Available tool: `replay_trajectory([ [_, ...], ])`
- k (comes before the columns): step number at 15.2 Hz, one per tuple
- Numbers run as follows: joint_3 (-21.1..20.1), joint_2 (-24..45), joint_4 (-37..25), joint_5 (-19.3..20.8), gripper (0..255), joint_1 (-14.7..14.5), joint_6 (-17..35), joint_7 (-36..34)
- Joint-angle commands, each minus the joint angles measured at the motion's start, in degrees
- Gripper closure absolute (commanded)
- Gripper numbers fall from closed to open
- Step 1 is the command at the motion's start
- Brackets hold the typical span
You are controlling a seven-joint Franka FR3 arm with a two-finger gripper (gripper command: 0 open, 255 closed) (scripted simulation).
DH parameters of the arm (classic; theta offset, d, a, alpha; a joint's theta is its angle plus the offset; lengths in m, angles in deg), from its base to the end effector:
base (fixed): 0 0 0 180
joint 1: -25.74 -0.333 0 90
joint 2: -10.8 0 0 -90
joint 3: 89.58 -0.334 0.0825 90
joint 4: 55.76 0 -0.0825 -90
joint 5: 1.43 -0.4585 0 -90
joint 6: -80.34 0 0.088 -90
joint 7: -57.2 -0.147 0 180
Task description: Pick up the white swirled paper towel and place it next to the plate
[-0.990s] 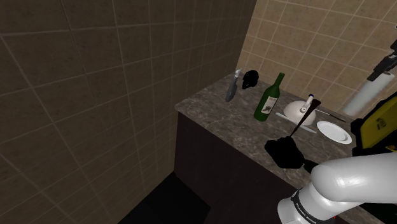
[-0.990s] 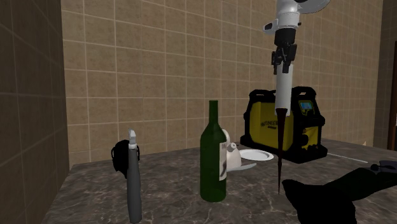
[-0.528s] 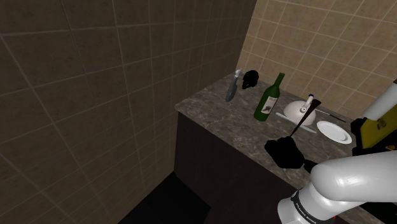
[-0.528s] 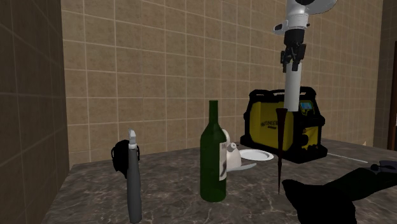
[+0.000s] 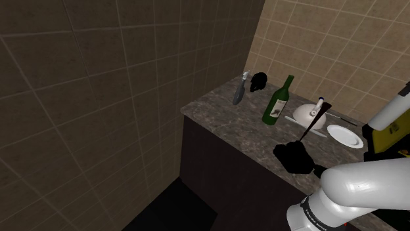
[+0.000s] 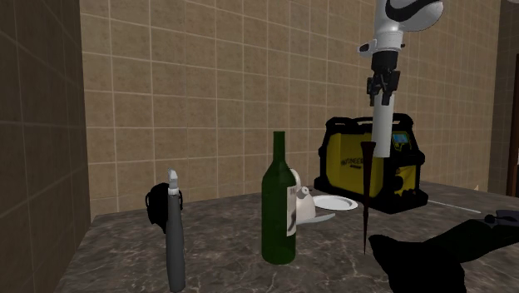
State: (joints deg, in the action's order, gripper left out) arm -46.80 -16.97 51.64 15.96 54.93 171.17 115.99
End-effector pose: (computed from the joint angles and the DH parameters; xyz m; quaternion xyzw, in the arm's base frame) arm 0.0533 -0.5247 0.6233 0.9947 -0.0946 0.0252 0.0302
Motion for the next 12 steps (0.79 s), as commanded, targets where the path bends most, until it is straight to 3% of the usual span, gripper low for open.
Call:
replay_trajectory([
  [1, 0.22, -0.46, 1.8, 0.35, 255, 0.24, 1.45, -0.1],
  [12, 1.41, -2.28, 11.33, 2.13, 255, 1.31, 9.4, -1.1],
])
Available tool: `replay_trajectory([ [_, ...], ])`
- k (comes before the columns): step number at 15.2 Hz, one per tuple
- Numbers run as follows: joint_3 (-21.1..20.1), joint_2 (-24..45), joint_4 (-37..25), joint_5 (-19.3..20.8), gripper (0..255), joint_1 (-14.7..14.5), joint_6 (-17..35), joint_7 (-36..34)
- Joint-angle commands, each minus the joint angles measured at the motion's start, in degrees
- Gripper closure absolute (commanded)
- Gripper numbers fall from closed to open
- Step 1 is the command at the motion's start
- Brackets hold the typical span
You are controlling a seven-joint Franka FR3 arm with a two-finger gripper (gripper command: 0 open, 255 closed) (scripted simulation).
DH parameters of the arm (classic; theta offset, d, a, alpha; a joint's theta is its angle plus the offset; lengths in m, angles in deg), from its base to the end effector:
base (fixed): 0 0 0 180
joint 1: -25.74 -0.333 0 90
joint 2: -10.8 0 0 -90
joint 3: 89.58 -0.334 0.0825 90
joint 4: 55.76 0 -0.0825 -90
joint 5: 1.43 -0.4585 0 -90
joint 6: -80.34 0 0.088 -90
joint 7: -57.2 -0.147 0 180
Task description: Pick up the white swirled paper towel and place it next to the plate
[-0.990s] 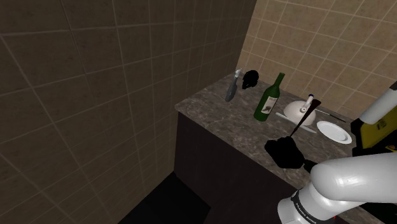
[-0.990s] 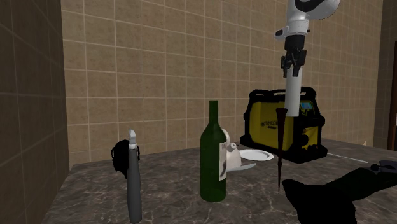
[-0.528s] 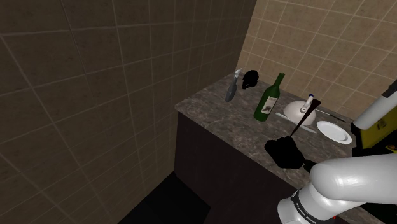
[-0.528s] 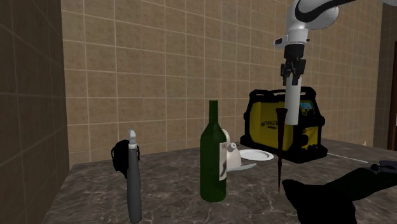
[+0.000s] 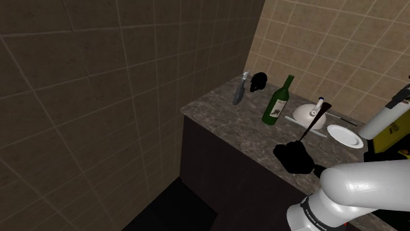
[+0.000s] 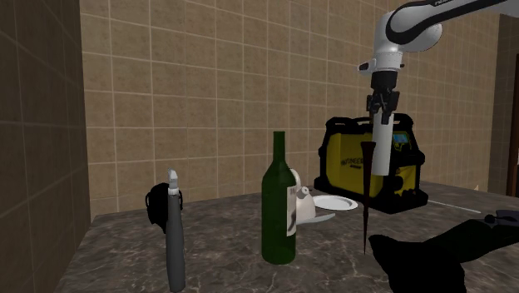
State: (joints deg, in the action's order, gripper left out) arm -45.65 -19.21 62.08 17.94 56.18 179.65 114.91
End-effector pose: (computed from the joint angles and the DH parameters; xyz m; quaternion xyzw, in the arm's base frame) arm 0.0534 -0.5236 0.5498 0.9947 -0.0946 0.0251 0.0301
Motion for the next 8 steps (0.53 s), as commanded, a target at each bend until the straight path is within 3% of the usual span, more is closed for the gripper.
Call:
replay_trajectory([
  [1, 0.43, -0.11, 1.68, 0.31, 255, 0.14, 1.65, -0.08],
  [8, 1.84, -0.26, 6.92, 1.29, 255, 0.52, 6.85, -0.41],
])
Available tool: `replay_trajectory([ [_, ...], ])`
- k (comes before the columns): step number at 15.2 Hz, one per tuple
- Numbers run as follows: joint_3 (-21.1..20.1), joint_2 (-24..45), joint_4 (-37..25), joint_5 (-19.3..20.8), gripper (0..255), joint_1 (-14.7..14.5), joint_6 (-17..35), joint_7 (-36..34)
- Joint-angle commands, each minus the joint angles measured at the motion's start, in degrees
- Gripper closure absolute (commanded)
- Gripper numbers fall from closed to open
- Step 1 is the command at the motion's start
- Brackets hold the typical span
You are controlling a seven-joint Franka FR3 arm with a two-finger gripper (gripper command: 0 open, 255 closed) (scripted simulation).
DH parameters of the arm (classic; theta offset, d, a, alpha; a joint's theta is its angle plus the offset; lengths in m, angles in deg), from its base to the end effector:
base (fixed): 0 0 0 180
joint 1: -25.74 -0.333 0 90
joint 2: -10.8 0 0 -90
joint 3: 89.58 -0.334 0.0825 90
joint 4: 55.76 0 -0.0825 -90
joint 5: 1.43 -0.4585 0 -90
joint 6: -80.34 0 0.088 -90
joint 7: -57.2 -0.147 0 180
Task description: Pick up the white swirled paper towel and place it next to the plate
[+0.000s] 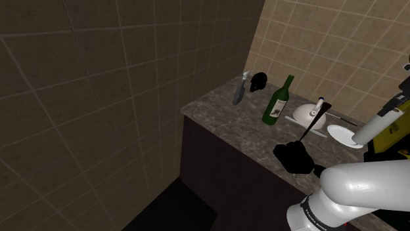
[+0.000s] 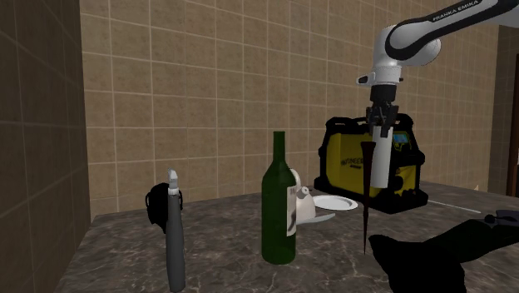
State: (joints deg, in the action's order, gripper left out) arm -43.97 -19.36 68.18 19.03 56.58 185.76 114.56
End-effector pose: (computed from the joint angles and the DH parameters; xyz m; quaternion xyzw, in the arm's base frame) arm 0.0537 -0.5234 0.4987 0.9947 -0.0946 0.0251 0.0302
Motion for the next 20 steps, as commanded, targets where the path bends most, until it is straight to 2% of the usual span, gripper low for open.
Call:
replay_trajectory([
  [1, 0.4, -0.08, 1.52, 0.32, 255, 0.15, 1.5, -0.09],
  [20, 6.68, 3.76, 12.83, 1.83, 255, -0.65, 16.81, 0.32],
])
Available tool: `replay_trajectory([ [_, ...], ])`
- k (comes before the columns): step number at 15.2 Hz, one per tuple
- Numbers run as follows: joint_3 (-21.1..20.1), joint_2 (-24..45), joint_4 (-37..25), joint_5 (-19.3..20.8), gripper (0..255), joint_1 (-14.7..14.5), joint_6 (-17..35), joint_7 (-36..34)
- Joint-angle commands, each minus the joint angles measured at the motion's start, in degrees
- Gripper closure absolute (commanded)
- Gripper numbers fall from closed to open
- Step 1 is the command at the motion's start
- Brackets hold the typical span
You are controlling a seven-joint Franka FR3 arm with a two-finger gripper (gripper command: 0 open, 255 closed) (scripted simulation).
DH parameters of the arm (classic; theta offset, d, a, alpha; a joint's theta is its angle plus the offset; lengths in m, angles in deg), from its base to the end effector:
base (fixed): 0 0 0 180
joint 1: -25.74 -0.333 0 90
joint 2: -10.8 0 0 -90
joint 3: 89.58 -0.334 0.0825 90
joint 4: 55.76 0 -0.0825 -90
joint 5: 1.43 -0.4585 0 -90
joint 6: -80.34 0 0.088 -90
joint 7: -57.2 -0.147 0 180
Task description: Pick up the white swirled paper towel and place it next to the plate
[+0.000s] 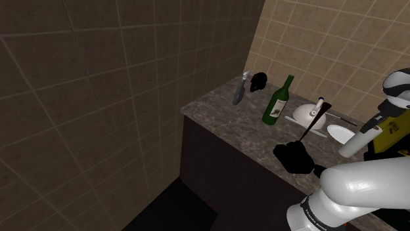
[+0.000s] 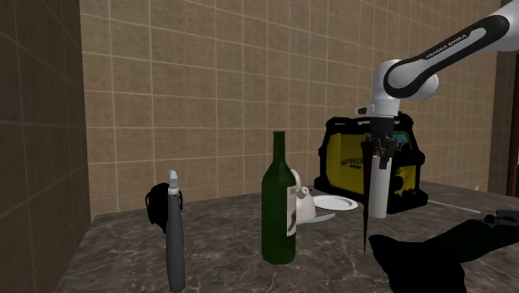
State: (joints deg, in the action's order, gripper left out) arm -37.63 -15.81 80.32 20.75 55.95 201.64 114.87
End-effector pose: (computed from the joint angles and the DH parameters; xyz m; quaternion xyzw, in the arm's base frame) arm 0.0518 -0.5180 0.3747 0.9947 -0.0945 0.0251 0.0302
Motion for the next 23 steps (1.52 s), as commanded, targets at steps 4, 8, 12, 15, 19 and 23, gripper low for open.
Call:
replay_trajectory([
  [4, 1.16, 0.94, 1.6, 0.08, 255, -0.31, 2.56, 0.18],
  [8, 1.16, 0.95, 1.6, 0.08, 255, -0.31, 2.56, 0.18],
  [12, 1.16, 0.95, 1.6, 0.08, 0, -0.31, 2.56, 0.18],
  [15, 1.16, 0.95, 1.6, 0.08, 0, -0.31, 2.56, 0.18],
  [19, -2.96, -2.81, -2.81, 0.22, 0, 1.22, -5.63, -0.56],
  [23, -2.97, -2.81, -2.81, 0.21, 0, 1.24, -5.62, -0.55],
])
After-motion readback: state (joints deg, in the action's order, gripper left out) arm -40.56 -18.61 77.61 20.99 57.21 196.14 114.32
